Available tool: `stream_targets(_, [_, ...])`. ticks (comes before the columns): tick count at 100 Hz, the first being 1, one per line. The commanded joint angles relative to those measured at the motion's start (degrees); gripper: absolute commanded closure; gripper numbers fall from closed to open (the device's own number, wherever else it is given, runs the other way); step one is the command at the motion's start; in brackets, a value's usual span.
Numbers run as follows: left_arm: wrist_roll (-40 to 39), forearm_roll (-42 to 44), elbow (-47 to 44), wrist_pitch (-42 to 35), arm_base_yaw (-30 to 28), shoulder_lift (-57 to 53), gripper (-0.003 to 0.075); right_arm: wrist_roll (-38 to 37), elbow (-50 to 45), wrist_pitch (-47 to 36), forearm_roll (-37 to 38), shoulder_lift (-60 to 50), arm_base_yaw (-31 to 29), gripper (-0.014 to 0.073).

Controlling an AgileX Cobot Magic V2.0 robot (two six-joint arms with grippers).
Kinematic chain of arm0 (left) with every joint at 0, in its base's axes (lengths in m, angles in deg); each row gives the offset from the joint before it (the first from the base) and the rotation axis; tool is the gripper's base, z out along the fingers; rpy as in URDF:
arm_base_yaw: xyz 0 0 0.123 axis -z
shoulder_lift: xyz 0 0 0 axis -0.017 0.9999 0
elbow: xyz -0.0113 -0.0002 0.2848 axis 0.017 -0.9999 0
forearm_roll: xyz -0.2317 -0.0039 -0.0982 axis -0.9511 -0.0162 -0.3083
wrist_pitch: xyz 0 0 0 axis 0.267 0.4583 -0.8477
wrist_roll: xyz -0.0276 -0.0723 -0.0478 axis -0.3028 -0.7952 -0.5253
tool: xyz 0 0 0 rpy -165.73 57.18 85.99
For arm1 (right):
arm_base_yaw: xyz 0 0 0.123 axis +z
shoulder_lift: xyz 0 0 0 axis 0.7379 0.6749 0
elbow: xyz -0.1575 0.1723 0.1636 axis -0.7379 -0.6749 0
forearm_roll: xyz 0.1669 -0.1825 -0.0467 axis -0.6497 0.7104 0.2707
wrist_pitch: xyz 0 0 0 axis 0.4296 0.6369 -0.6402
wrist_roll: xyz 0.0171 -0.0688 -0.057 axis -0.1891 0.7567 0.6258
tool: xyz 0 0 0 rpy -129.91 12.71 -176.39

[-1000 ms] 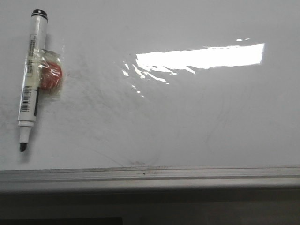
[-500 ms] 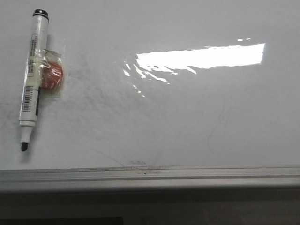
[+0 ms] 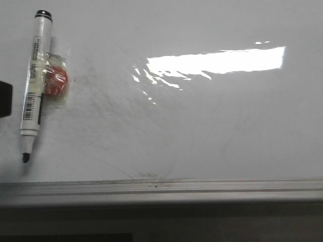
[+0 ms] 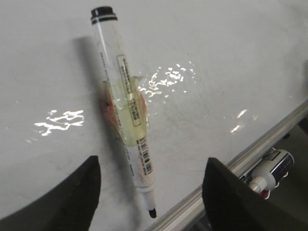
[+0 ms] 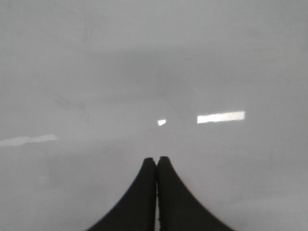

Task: Write number 9 on whiteboard

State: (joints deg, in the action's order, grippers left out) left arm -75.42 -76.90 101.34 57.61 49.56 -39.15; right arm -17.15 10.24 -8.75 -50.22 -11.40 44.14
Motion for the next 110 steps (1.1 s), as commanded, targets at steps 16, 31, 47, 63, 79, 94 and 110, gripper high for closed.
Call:
stream_targets(16, [-0.1, -0.6, 1.7, -9.8, 0.5, 7.2, 0.0332, 0.1, 2.0, -3.9, -0.1, 1.0, 0.1, 0.0657])
stream_targets(31, [-0.1, -0.6, 1.8, -14.5, 0.5, 10.8, 0.0443, 0.1, 2.0, -3.8, -0.3, 1.0, 0.1, 0.0657])
stream_targets(47, [-0.1, -0.6, 1.8, -14.9, 0.5, 13.2, 0.0608, 0.1, 2.0, -2.8, -0.3, 1.0, 4.0, 0.0657])
stream_targets(63, [0.0, -0.5, 1.8, -14.9, 0.5, 14.2, 0.0741, 0.1, 2.2, -1.1, -0.3, 2.1, 12.8, 0.0657])
stream_targets(79, [0.0, -0.1, 1.8, -15.3, 0.5, 14.2, 0.0741, 0.6, 5.1, 2.5, -0.4, 7.2, 21.1, 0.0657])
stream_targets(94, [0.0, 4.1, 1.8, -15.6, 0.5, 14.1, 0.0741, 2.1, 11.7, 2.9, -0.9, 14.0, 30.7, 0.0587])
stream_targets(110, [0.0, 11.5, 1.8, -16.4, 0.6, 13.8, 0.0741, 3.4, 20.2, 2.7, -0.9, 23.3, 43.1, 0.0272])
